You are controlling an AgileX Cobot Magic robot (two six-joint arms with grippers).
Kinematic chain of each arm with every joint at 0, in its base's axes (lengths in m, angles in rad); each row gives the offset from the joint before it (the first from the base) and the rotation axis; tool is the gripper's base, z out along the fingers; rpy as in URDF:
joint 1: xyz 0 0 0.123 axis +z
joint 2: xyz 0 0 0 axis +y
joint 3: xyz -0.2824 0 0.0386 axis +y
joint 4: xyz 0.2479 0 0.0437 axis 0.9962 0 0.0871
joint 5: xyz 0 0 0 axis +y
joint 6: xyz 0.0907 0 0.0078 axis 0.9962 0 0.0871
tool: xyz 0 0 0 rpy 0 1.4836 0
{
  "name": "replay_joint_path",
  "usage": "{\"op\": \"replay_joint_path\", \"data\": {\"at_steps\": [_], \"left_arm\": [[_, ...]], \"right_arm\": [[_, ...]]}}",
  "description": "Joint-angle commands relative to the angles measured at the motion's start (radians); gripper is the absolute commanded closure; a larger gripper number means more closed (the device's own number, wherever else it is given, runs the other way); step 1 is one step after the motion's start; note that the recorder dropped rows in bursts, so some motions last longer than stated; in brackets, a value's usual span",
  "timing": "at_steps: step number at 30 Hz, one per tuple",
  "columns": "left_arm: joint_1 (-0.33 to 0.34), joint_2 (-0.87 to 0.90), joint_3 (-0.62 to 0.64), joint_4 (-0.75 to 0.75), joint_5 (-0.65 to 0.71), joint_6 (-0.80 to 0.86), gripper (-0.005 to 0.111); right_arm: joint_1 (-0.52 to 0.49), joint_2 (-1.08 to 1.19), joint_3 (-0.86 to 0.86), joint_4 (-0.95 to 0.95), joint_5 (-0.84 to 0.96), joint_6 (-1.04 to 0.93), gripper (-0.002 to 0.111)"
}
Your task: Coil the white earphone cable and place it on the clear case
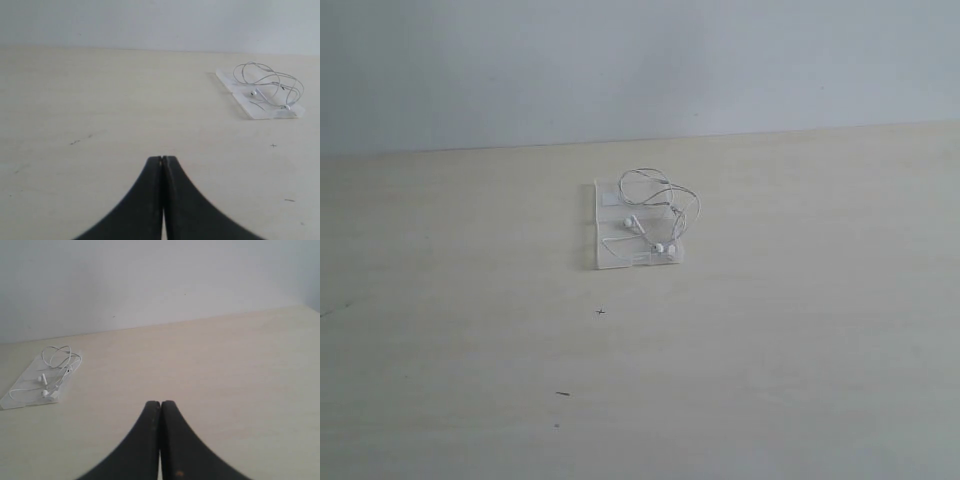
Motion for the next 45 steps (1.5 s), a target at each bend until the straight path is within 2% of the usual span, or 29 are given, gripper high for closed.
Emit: {"op": "replay_joint_path", "data": {"at_steps": [1, 4, 21, 28, 45], "left_arm": [[0.022, -0.007, 0.003, -0.047, -0.001, -0.048, 0.107], [0.071, -0.007, 0.003, -0.054, -0.001, -0.075, 0.107], [0.067, -0.007, 0.003, -0.038, -0.001, -0.075, 0.107], [0.067, -0.007, 0.003, 0.092, -0.005, -0.13, 0.107], [0.067, -0.007, 0.003, 0.089, -0.005, -0.086, 0.107]], "right_arm": [[-0.008, -0.006, 0.004, -0.003, -0.005, -0.008, 0.108], [-0.008, -0.006, 0.004, -0.003, -0.005, -0.008, 0.108], [-0.008, -0.006, 0.004, -0.003, -0.005, -0.008, 0.108], [-0.008, -0.006, 0.004, -0.003, -0.005, -0.008, 0.108], [-0.008, -0.006, 0.004, -0.003, -0.005, -0.008, 0.108]]}}
